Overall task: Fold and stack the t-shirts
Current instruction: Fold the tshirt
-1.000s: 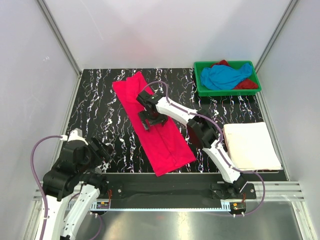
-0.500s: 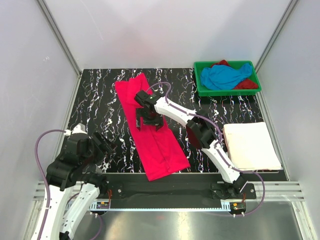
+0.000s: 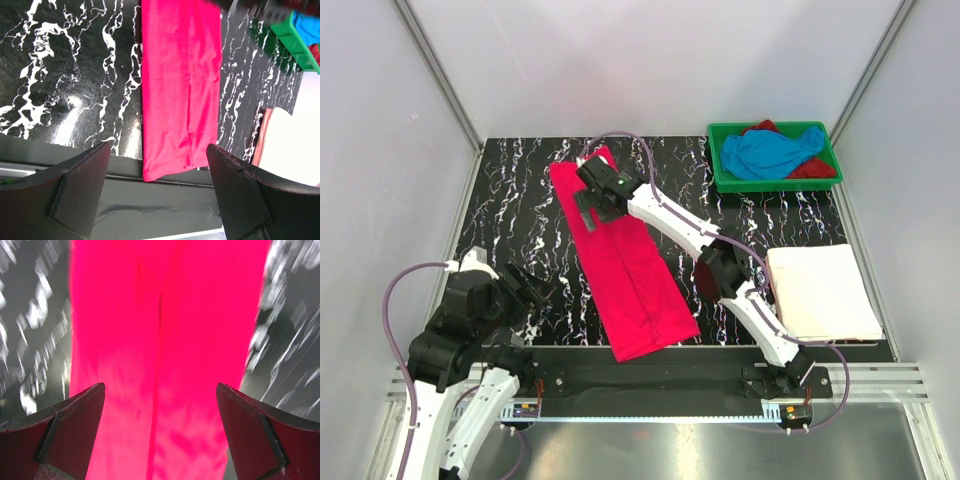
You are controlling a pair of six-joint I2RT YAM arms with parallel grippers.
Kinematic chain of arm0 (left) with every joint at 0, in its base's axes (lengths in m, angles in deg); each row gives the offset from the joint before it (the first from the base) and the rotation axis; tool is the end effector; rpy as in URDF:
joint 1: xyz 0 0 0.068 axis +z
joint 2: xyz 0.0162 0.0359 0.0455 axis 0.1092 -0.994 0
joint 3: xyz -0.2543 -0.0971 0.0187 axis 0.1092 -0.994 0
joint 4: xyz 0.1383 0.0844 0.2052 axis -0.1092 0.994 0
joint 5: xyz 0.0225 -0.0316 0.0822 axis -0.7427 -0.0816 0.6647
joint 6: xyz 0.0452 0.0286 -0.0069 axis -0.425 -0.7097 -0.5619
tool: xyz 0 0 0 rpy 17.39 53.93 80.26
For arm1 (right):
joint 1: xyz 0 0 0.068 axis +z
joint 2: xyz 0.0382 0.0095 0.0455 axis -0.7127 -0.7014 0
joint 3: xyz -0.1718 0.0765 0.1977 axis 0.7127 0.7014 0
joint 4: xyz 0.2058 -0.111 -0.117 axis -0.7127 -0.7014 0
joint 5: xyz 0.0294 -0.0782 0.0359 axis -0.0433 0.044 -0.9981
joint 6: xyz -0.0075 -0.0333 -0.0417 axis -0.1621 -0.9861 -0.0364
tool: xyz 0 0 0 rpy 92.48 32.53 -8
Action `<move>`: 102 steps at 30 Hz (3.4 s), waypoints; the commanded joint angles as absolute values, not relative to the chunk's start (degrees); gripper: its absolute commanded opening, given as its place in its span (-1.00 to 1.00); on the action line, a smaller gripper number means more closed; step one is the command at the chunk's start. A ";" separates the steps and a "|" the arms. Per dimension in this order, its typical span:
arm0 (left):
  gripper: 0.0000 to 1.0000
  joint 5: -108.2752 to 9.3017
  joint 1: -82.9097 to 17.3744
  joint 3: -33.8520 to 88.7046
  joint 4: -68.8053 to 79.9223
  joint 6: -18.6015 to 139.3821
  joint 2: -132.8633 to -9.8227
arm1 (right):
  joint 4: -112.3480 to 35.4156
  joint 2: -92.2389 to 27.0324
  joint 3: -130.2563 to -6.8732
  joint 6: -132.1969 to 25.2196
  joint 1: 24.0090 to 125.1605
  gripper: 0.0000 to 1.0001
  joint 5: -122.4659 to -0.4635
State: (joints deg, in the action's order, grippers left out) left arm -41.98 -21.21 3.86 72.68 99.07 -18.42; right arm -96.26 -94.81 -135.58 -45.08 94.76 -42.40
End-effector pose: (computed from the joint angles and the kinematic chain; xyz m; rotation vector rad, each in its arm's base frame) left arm 0.0530 -0.0145 0.3074 -0.6985 2.2182 -0.6120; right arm 0.3531 0.3999 0.2353 -0.6867 2.4843 0.1630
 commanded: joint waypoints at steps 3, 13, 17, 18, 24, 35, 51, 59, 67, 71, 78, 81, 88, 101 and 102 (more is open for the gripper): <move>0.67 -43.07 -21.21 4.83 69.53 97.86 -17.91 | -84.12 -101.46 -142.79 -60.04 94.50 0.99 -37.73; 0.67 -42.81 -21.21 5.53 74.10 99.52 -12.90 | -74.70 -106.21 -142.53 -65.84 93.98 0.75 -41.34; 0.67 -42.46 -21.21 6.32 74.90 99.96 -12.20 | -77.93 -107.70 -143.05 -65.14 93.36 0.75 -44.51; 0.67 -42.46 -21.21 6.50 74.99 99.70 -12.72 | -78.47 -107.88 -142.96 -65.22 93.18 0.75 -44.33; 0.67 -44.30 -21.21 6.59 72.79 98.91 -15.71 | -85.94 -108.94 -142.96 -58.66 88.97 0.77 -39.42; 0.67 -47.20 -21.21 5.88 66.29 98.21 -21.42 | -95.07 -105.24 -137.77 -45.37 79.48 0.86 -33.17; 0.68 -46.94 -21.21 7.28 52.16 92.41 -36.43 | -96.93 -100.84 -136.98 -36.93 82.46 0.98 -44.16; 0.70 -49.49 -21.47 9.31 40.02 87.85 -48.48 | -97.55 -94.27 -138.31 -44.82 82.37 0.99 -42.31; 0.15 -45.00 -22.97 10.71 12.96 81.86 -66.93 | -94.22 -78.54 -119.27 -50.81 80.18 0.92 -42.83; -0.27 -45.71 -23.23 17.20 2.67 81.77 -80.88 | -84.47 -75.18 -113.43 -51.95 75.52 0.32 -47.48; -0.40 -47.29 -23.23 31.62 -3.76 82.47 -102.18 | -75.58 -84.75 -122.98 -55.02 72.26 -0.48 -57.69; -0.46 -46.94 -21.92 35.14 -5.60 84.31 -107.98 | -74.61 -90.20 -129.57 -55.74 71.30 -0.72 -58.65; -0.70 -48.69 -19.89 43.75 -4.30 90.65 -117.48 | -65.84 -96.71 -130.92 -50.73 68.93 -0.99 -64.88; -0.97 -51.58 -17.52 69.13 18.28 104.16 -138.64 | -63.19 -108.49 -137.34 -36.33 63.93 -0.98 -70.34; -1.00 -53.16 -17.26 70.29 18.91 105.57 -140.06 | -63.01 -108.84 -137.42 -35.61 63.57 -0.98 -71.04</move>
State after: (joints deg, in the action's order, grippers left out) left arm -49.10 -18.17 64.60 14.25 100.43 -135.81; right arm -65.99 -108.09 -135.45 -41.63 66.47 -68.57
